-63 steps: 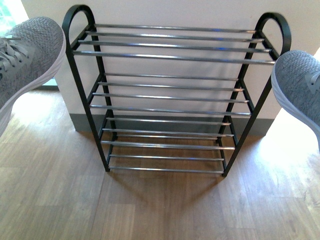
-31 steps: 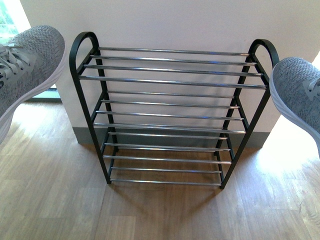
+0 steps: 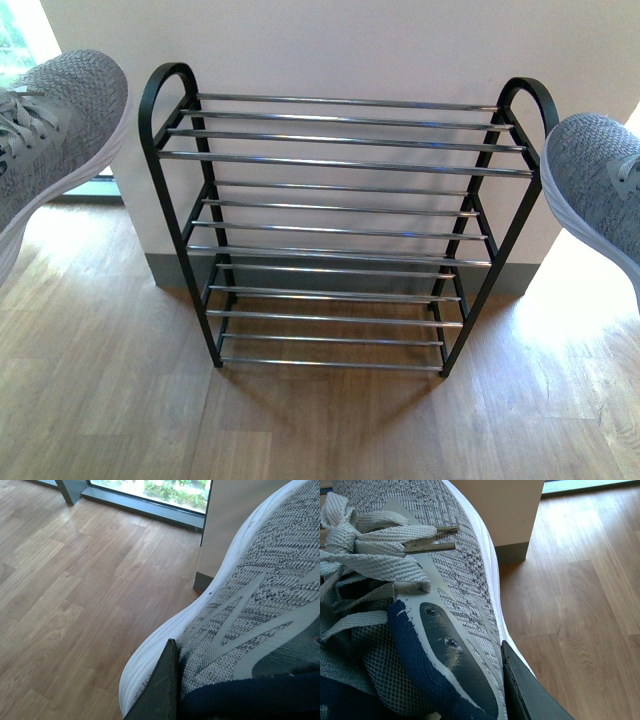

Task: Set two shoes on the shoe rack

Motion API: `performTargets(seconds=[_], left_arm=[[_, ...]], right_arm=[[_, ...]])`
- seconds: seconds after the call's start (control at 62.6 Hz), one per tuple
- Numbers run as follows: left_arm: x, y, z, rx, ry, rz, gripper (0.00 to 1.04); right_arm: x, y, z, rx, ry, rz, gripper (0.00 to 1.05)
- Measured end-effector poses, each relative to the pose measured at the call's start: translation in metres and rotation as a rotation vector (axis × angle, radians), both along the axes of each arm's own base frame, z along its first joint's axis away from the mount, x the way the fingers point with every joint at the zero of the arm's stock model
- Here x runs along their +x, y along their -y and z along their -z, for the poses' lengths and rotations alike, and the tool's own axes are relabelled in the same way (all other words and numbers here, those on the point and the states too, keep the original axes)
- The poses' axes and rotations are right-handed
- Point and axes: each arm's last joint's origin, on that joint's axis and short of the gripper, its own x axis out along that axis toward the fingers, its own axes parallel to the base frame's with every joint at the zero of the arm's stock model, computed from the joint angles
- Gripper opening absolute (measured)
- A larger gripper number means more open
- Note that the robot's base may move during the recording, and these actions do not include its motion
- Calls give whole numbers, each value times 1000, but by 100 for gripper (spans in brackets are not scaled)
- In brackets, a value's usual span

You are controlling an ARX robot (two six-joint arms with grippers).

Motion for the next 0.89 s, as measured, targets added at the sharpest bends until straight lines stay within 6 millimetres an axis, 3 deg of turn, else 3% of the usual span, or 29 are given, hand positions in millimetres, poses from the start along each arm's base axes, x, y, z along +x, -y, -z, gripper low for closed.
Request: performTargets(seconds=[0.064, 0.144, 0.208, 0.32, 0.543, 0.783, 0.895], left_arm=[[0, 0, 0, 0, -1, 0, 1], [0, 0, 0, 0, -1, 0, 1], [0, 0, 0, 1, -1, 0, 1], [0, 1, 0, -1, 0, 5, 1], [0, 1, 0, 1, -1, 1, 1], [0, 1, 0, 0, -1, 3, 1], [0, 1, 0, 0, -1, 2, 1]], right_arm=[[0, 0, 0, 0, 10, -17, 1], [1, -2, 2, -41, 160, -164, 1], [7, -8, -7, -80, 277, -254, 1], [20, -24, -27, -100, 328, -310, 1], [64, -50, -46, -121, 240, -239, 1], [129, -62, -53, -50, 66, -120, 1], [148, -66, -57, -25, 42, -86, 1]])
